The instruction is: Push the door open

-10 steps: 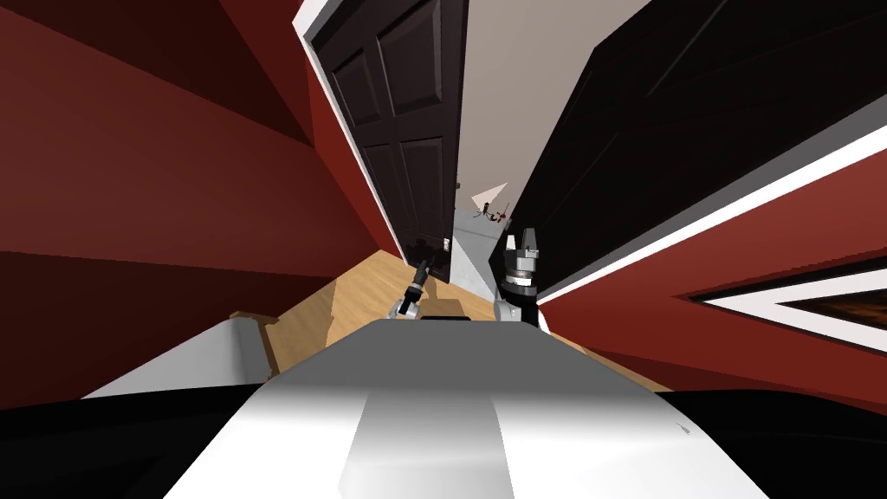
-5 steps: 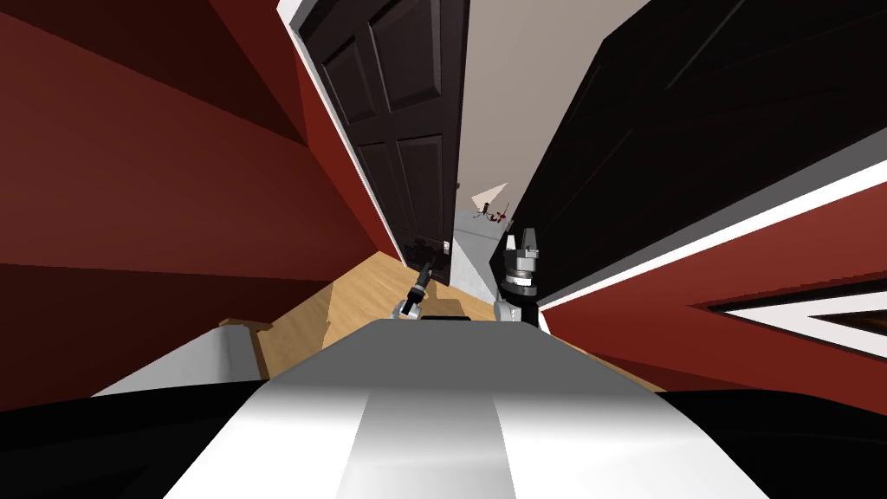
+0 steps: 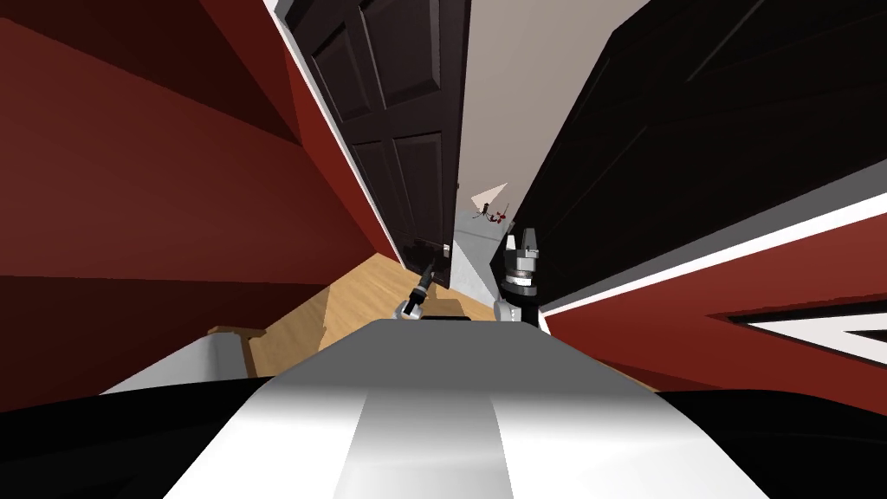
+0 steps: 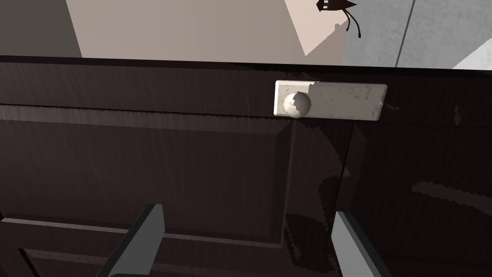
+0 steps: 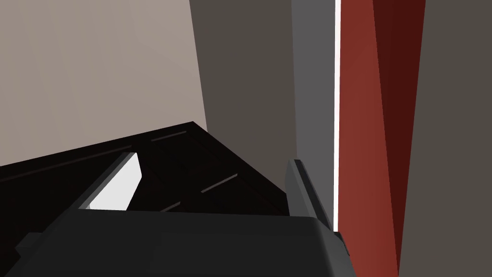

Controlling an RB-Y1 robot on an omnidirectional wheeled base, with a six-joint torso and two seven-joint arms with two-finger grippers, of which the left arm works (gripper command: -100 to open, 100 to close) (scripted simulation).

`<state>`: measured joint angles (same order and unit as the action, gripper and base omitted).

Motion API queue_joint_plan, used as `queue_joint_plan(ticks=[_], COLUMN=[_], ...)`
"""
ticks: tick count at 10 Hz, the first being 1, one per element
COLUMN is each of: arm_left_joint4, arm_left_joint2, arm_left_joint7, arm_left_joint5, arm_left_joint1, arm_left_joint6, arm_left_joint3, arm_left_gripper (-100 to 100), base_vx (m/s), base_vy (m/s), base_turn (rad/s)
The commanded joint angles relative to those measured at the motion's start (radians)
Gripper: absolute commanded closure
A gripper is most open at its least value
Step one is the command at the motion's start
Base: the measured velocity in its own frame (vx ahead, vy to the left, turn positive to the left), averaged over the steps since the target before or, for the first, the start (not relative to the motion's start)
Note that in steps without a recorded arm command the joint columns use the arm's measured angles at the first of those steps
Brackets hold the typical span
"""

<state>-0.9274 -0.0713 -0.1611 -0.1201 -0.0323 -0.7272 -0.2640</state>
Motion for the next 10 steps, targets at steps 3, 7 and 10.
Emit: queue_joint_plan(ticks=[3, 7, 10], arm_left_joint4=[0.082, 0.177, 0.251], arm_left_joint2=[0.008, 0.019, 0.031], arm_left_joint7=[-0.003, -0.008, -0.012], arm_left_joint5=[-0.003, -0.006, -0.009], arm_left_joint1=[-0.036, -0.077, -0.109], arm_left_joint6=[-0.023, -0.047, -0.066], arm_left_joint3=[-0.014, -0.033, -0.048], arm_left_gripper=[-100, -100, -100], base_vx=[0.098, 0.126, 0.153], base_vy=[0.012, 0.013, 0.020], base_turn=[-0.011, -0.013, -0.013])
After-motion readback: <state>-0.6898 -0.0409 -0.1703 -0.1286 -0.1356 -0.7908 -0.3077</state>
